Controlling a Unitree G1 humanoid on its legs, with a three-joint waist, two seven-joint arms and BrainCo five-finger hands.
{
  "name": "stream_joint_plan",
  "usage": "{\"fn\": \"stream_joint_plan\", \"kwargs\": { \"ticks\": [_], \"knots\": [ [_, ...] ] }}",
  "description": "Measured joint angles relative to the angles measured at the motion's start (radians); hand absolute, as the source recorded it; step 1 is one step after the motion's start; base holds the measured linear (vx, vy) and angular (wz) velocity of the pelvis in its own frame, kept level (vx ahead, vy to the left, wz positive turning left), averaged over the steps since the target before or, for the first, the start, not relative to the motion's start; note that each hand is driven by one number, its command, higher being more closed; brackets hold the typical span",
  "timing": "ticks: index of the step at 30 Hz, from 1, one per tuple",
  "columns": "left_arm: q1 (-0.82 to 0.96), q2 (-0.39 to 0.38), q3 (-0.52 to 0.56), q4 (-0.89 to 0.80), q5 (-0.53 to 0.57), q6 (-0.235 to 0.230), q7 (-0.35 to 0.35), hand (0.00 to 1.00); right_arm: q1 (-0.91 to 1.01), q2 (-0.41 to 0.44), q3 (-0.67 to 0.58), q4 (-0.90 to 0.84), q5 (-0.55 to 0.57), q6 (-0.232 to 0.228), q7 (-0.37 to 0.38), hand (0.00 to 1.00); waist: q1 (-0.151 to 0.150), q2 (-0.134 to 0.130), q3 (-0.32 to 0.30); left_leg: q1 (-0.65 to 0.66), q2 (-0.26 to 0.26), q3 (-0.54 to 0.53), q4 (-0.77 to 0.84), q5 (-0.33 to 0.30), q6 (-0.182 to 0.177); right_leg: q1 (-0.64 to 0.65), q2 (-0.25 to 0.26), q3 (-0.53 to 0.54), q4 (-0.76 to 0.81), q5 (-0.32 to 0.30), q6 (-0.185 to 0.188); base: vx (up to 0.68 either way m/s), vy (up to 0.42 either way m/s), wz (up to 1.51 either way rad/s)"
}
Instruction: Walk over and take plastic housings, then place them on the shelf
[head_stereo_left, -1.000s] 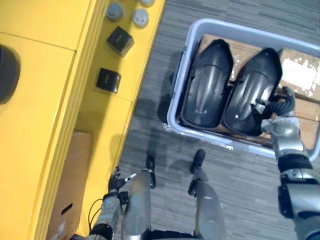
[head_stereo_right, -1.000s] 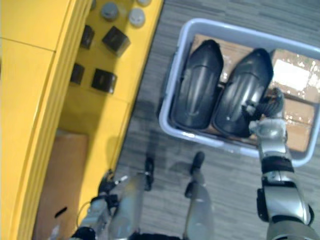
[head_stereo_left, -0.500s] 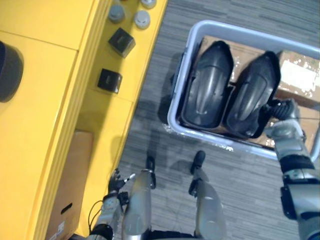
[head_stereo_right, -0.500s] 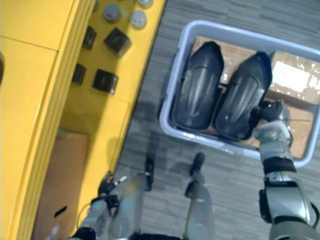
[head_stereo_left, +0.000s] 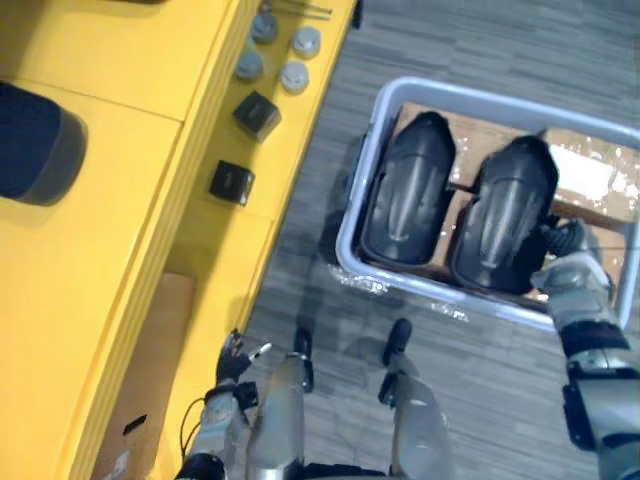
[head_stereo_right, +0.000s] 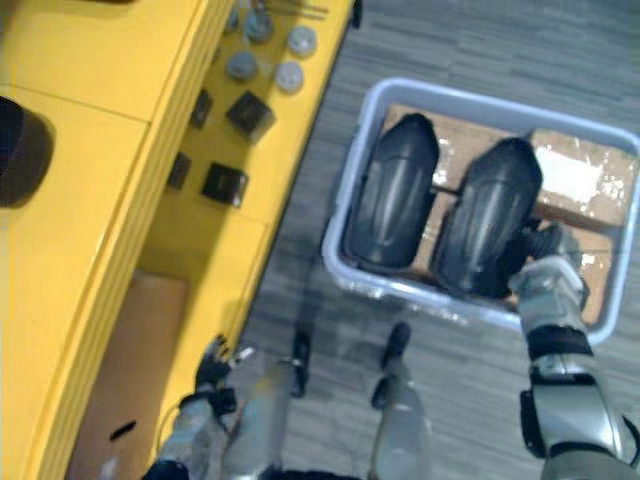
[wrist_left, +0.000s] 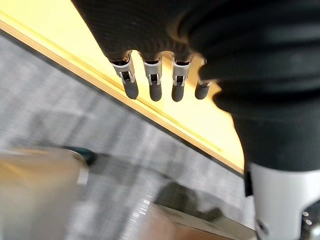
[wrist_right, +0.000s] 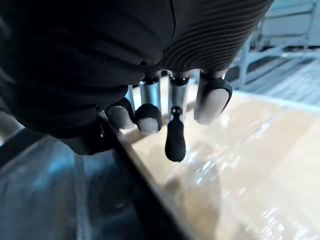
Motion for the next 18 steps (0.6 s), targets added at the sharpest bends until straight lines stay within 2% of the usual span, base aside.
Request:
{"fn": "stream_joint_plan", "kwargs": {
  "ticks": [2, 3, 5, 8, 11, 13, 17, 18],
  "knots": [
    [0.016, 0.015, -0.020, -0.064, -0.029, 0.011, -0.005, 0.00, 0.053, 0.001, -0.023, -0.048, -0.004, 0.001, -0.021, 1.00, -0.004, -0.001, -0.011, 0.024, 0.002, -0.001, -0.018, 0.002, -0.003, 0.028, 0.002, -0.006, -0.013, 0.000, 0.001, 0.08, -0.024, 0.05],
    [0.033, 0.020, -0.027, -0.098, -0.035, 0.027, -0.005, 0.00, 0.096, 0.006, -0.040, -0.079, -0.004, 0.002, -0.034, 1.00, -0.007, -0.006, -0.049, 0.027, 0.002, -0.003, -0.031, 0.003, -0.004, 0.028, 0.003, -0.012, -0.024, 0.000, 0.002, 0.14, -0.027, 0.05],
    [0.067, 0.019, -0.027, -0.168, -0.035, 0.054, -0.002, 0.00, 0.152, 0.024, -0.073, -0.137, -0.005, 0.004, -0.044, 1.00, -0.014, -0.015, -0.074, 0.065, 0.003, 0.000, -0.057, 0.004, -0.006, 0.067, 0.007, -0.017, -0.046, 0.000, 0.002, 0.16, -0.025, 0.03],
    [0.125, 0.019, -0.027, -0.253, -0.032, 0.102, 0.011, 0.00, 0.235, 0.070, -0.106, -0.224, -0.004, 0.012, -0.090, 1.00, -0.025, -0.037, -0.149, 0.110, 0.005, 0.012, -0.099, 0.004, -0.007, 0.100, 0.010, -0.017, -0.074, -0.004, 0.006, 0.16, -0.019, -0.03],
    [0.143, 0.016, -0.026, -0.364, -0.026, 0.160, 0.036, 0.00, 0.289, 0.117, -0.166, -0.318, -0.002, 0.017, -0.131, 1.00, -0.032, -0.046, -0.180, 0.180, 0.010, 0.028, -0.117, 0.004, -0.008, 0.165, 0.017, -0.017, -0.094, -0.004, 0.006, 0.10, -0.007, -0.03],
    [0.163, 0.017, -0.025, -0.489, -0.026, 0.217, 0.055, 0.00, 0.340, 0.149, -0.170, -0.394, -0.007, 0.017, -0.153, 1.00, -0.038, -0.051, -0.238, 0.206, 0.014, 0.044, -0.133, 0.004, -0.008, 0.182, 0.019, -0.015, -0.099, -0.005, 0.005, 0.08, -0.002, -0.07],
    [0.162, 0.014, -0.027, -0.634, -0.027, 0.287, 0.051, 0.00, 0.354, 0.202, -0.197, -0.451, -0.008, 0.008, -0.208, 1.00, -0.056, -0.058, -0.264, 0.256, 0.014, 0.057, -0.145, -0.002, -0.017, 0.230, 0.018, -0.014, -0.117, -0.005, 0.006, 0.00, 0.003, -0.06],
    [0.158, 0.013, -0.027, -0.648, -0.027, 0.292, 0.048, 0.00, 0.354, 0.203, -0.201, -0.461, -0.008, 0.007, -0.219, 1.00, -0.056, -0.058, -0.265, 0.262, 0.014, 0.062, -0.145, -0.004, -0.018, 0.237, 0.018, -0.014, -0.121, -0.006, 0.007, -0.05, -0.011, -0.17]
  ]
}}
